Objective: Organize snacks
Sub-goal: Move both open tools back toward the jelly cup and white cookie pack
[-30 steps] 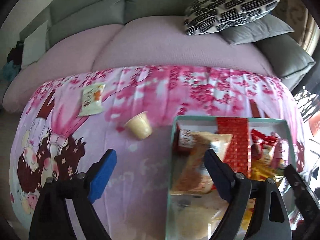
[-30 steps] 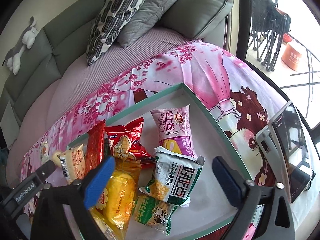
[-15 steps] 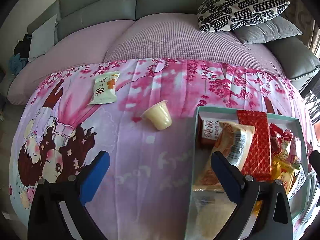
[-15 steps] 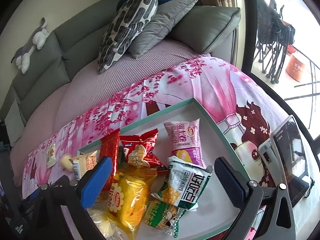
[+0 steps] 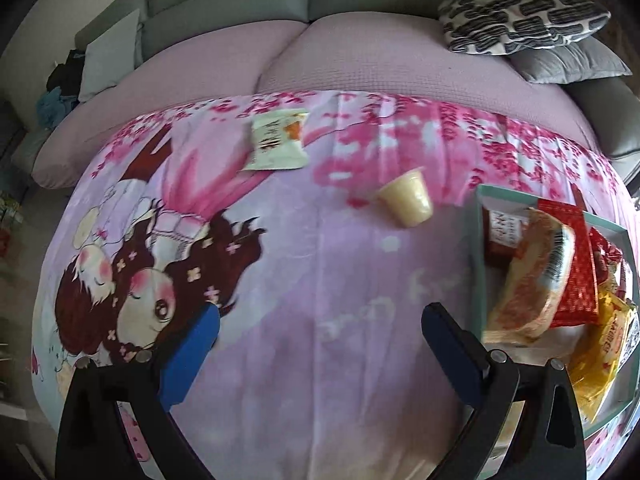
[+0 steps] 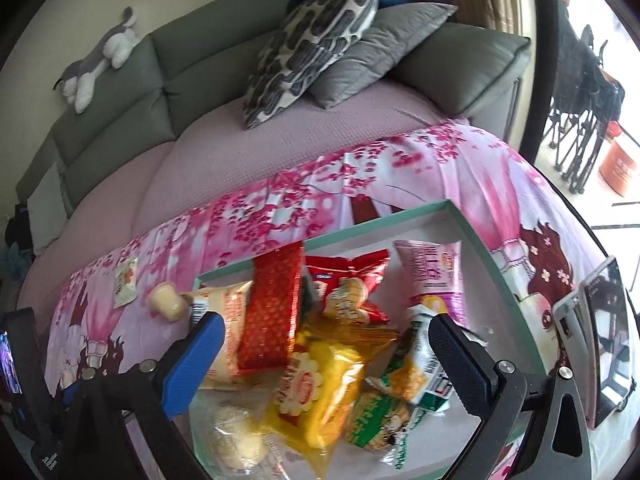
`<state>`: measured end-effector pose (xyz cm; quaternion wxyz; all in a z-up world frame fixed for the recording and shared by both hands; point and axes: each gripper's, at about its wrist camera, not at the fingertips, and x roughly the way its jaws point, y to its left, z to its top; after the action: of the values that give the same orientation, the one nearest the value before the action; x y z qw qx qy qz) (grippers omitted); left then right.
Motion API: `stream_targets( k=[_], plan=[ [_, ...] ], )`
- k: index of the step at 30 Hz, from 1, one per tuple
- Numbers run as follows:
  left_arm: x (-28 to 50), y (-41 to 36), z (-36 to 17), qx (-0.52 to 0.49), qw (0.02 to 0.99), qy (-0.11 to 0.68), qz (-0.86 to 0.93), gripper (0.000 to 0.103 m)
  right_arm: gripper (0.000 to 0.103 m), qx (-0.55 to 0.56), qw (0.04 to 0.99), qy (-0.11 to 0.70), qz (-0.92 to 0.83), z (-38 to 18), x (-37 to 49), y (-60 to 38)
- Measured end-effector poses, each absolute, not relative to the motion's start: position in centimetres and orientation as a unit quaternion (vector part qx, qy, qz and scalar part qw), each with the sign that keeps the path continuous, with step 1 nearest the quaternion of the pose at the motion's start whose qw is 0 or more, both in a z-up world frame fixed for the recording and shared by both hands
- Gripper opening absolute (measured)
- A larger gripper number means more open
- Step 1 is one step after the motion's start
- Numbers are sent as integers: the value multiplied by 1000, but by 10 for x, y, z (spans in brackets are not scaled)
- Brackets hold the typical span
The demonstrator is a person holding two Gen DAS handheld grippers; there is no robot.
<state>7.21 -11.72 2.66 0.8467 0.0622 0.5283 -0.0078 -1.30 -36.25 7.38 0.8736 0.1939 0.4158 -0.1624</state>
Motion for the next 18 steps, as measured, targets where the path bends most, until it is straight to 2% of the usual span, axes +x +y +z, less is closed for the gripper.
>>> stream_targets(
  k=[18],
  plan=[
    [86,-46,27,-7,844,535,40,101,103,120,897,421,-62,81,13,-265]
  ],
)
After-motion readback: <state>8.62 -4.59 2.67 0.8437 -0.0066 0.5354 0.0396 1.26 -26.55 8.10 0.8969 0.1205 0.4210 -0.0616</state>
